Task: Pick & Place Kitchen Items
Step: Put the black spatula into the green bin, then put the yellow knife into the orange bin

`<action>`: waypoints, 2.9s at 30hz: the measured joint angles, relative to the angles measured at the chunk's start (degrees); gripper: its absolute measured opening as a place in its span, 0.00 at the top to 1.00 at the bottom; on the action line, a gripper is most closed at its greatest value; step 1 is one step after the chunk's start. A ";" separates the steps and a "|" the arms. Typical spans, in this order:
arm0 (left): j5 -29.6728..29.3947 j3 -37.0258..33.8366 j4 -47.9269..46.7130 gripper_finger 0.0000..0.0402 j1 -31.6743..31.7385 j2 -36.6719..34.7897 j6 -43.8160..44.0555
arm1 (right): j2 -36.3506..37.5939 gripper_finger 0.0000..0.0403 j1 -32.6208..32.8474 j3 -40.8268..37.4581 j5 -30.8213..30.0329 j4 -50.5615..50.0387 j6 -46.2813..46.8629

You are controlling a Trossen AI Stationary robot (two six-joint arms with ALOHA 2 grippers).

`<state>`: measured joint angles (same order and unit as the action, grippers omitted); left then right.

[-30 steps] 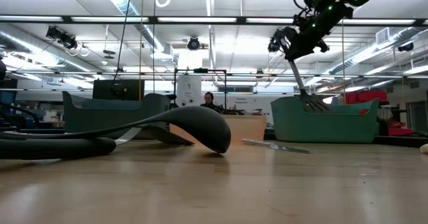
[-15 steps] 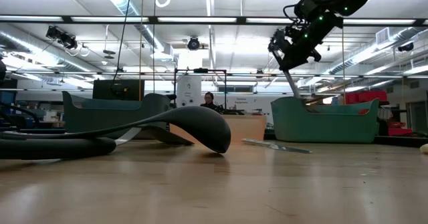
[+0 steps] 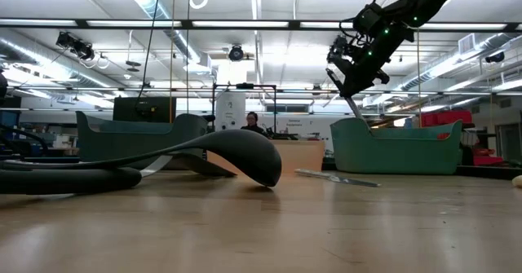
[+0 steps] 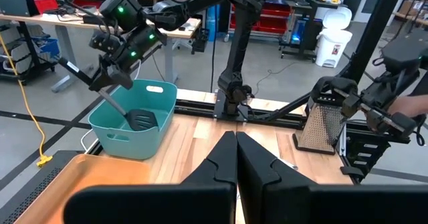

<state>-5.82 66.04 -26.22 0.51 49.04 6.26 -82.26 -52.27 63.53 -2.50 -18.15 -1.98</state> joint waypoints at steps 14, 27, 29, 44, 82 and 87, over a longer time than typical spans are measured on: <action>0.00 0.00 0.00 1.00 0.01 0.00 0.40 | -1.35 0.79 0.00 0.00 0.00 -0.87 -0.07; 0.00 0.00 0.00 1.00 0.00 0.00 0.42 | -1.35 0.66 -0.02 0.00 0.61 -2.64 0.02; 0.00 0.00 0.00 1.00 0.02 0.00 0.44 | -1.35 0.62 -0.02 0.00 0.63 -3.10 0.04; -0.01 0.00 0.00 1.00 0.01 0.01 0.52 | -0.02 0.46 -0.02 -0.02 0.61 -3.39 -2.13; -1.10 0.00 0.00 1.00 0.00 0.00 0.44 | 17.07 0.56 8.78 3.19 4.91 -7.38 -5.94; -2.07 0.00 0.00 1.00 0.01 0.00 0.44 | 18.09 0.67 12.23 3.19 4.97 -7.79 -4.61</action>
<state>-7.89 66.04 -26.22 0.53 49.04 6.70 -64.17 -40.04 66.72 2.47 -25.94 -6.59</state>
